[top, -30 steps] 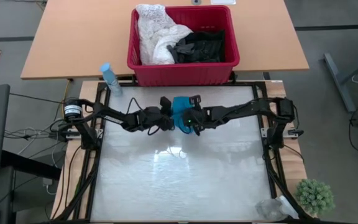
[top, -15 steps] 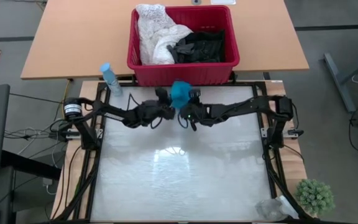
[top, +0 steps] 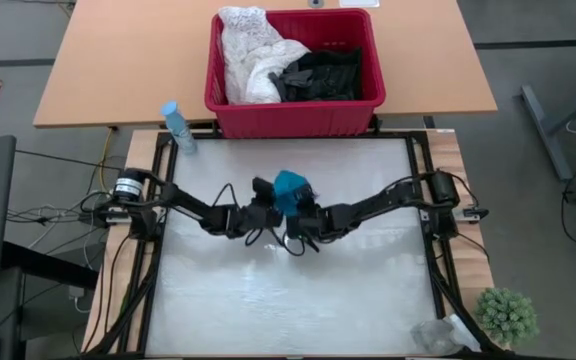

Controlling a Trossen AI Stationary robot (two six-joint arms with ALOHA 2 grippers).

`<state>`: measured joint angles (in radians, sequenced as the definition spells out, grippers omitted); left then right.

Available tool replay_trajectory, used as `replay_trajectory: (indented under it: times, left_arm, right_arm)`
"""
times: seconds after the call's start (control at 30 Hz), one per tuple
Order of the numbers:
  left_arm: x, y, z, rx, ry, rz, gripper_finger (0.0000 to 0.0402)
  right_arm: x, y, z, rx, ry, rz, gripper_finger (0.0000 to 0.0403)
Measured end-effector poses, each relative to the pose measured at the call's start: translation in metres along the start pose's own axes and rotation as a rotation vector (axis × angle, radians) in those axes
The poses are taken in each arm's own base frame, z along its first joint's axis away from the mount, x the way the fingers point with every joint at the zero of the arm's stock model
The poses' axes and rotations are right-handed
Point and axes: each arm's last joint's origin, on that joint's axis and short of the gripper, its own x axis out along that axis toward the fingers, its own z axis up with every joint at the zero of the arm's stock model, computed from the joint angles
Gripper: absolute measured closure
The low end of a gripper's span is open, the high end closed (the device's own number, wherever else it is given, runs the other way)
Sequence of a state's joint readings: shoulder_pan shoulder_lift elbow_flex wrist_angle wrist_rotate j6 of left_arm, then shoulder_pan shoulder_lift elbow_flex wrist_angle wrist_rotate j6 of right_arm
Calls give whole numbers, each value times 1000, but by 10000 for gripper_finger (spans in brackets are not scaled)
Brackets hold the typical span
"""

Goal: Fold laundry
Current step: Fold the blue shorts

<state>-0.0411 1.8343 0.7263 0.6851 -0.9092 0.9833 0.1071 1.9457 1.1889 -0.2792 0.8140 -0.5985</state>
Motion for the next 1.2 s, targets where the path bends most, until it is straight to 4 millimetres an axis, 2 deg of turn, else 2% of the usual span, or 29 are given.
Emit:
replay_trajectory:
  times: [0.17,0.4,0.5,0.6,0.7,0.87,1.0,1.1,1.2]
  left_arm:
    - [-15,-6,9,-7,13,27,401]
    - [-41,-25,15,-84,5,-28,401]
    - [-48,-32,15,-63,3,-64,401]
    - [-40,-28,11,25,15,-56,401]
    - [-21,-14,5,65,43,6,401]
    - [10,27,-5,61,82,200,401]
    - [18,56,-8,72,79,352,401]
    - [18,60,-7,34,87,362,401]
    - [17,41,-2,-40,66,307,401]
  right_arm:
    - [-11,10,3,39,3,11,379]
    - [-27,24,8,111,-29,47,379]
    - [-29,27,9,102,-40,61,379]
    - [-21,22,5,54,14,-14,379]
    - [-4,10,-6,-5,100,-110,379]
    - [16,-21,-22,-62,285,-309,379]
    - [11,-53,-33,60,333,-405,379]
    - [1,-64,-36,161,315,-440,379]
    - [-5,-60,-33,227,274,-439,379]
